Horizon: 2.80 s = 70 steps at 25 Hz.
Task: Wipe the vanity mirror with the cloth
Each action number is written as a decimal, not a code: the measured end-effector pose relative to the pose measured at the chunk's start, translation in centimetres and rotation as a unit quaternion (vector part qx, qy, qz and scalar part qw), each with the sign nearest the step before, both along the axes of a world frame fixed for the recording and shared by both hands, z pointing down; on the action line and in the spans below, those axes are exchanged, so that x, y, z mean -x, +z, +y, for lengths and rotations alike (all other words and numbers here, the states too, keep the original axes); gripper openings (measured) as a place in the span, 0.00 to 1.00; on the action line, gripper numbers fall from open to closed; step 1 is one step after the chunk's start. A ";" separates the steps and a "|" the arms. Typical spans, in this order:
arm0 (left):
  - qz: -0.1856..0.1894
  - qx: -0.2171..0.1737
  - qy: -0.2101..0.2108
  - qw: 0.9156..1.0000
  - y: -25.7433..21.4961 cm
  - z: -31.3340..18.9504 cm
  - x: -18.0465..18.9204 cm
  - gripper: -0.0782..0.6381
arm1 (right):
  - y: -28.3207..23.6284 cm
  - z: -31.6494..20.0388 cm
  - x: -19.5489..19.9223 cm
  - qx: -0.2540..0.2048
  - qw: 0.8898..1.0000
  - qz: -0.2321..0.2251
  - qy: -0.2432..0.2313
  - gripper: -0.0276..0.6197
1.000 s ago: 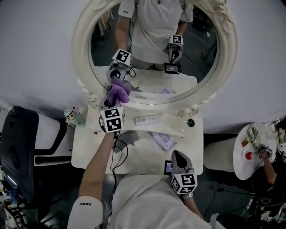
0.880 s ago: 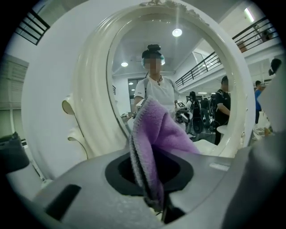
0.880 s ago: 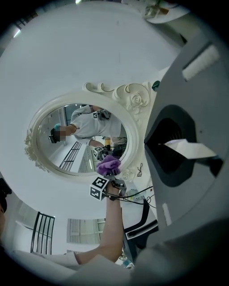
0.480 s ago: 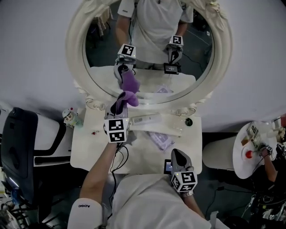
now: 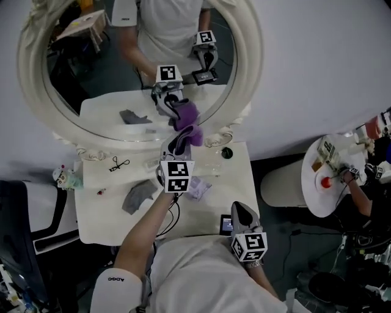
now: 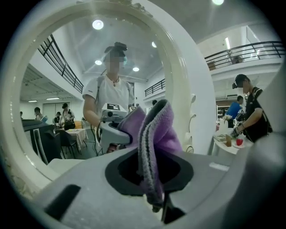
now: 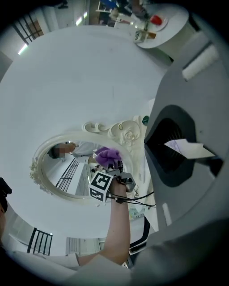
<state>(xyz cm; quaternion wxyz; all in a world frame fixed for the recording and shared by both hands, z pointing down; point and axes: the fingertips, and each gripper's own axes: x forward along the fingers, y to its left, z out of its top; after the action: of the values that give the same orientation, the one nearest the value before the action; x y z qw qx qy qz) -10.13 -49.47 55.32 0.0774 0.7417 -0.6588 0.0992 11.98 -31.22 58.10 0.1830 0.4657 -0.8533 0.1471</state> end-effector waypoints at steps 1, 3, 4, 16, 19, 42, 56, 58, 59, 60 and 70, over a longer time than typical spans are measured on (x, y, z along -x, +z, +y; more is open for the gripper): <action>0.002 0.003 0.002 1.000 0.7 -0.5 -0.7 0.18 | 0.1 0.0 -0.9 0.002 1.000 0.001 0.013 0.05; 0.009 0.002 -0.002 1.000 1.5 -1.0 -1.3 0.18 | 0.3 0.1 -2.2 0.006 0.999 0.001 0.034 0.05; 0.011 0.001 -0.005 1.000 1.7 -1.0 -1.2 0.18 | 0.3 0.2 -2.6 0.008 0.999 0.001 0.042 0.05; 0.039 0.102 -0.065 0.992 7.8 3.0 10.5 0.18 | 0.5 1.7 5.2 0.014 1.000 0.003 -0.026 0.05; 0.020 0.098 -0.073 0.992 7.5 4.4 13.4 0.18 | 0.3 2.2 7.3 0.011 0.999 0.001 -0.035 0.05; 0.074 -0.013 -0.065 0.995 2.1 21.3 22.6 0.18 | 0.3 10.2 10.8 0.009 1.000 0.000 0.003 0.05; 0.124 -0.028 -0.150 0.980 1.0 39.7 7.4 0.18 | -1.6 14.9 9.6 -0.034 0.984 -0.076 -0.158 0.05; 0.126 -0.025 -0.144 0.981 1.1 41.3 3.9 0.18 | -1.8 16.2 8.5 -0.036 0.980 -0.090 -0.174 0.05; 0.125 -0.021 -0.140 0.982 1.2 42.3 2.2 0.18 | -1.8 16.9 8.0 -0.037 0.977 -0.097 -0.185 0.05; 0.123 -0.016 -0.136 0.983 1.2 43.2 0.8 0.18 | -1.9 17.6 7.6 -0.037 0.974 -0.106 -0.195 0.05; 0.099 0.048 -0.124 0.986 2.8 51.5 -4.7 0.18 | -1.7 21.6 3.6 -0.028 0.972 -0.140 -0.185 0.05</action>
<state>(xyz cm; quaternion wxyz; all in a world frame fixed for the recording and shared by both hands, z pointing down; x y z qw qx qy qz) -5.39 2.08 58.17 0.1891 0.6561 -0.7291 0.0461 8.34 -9.62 56.37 0.0730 0.2796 -0.9455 0.1503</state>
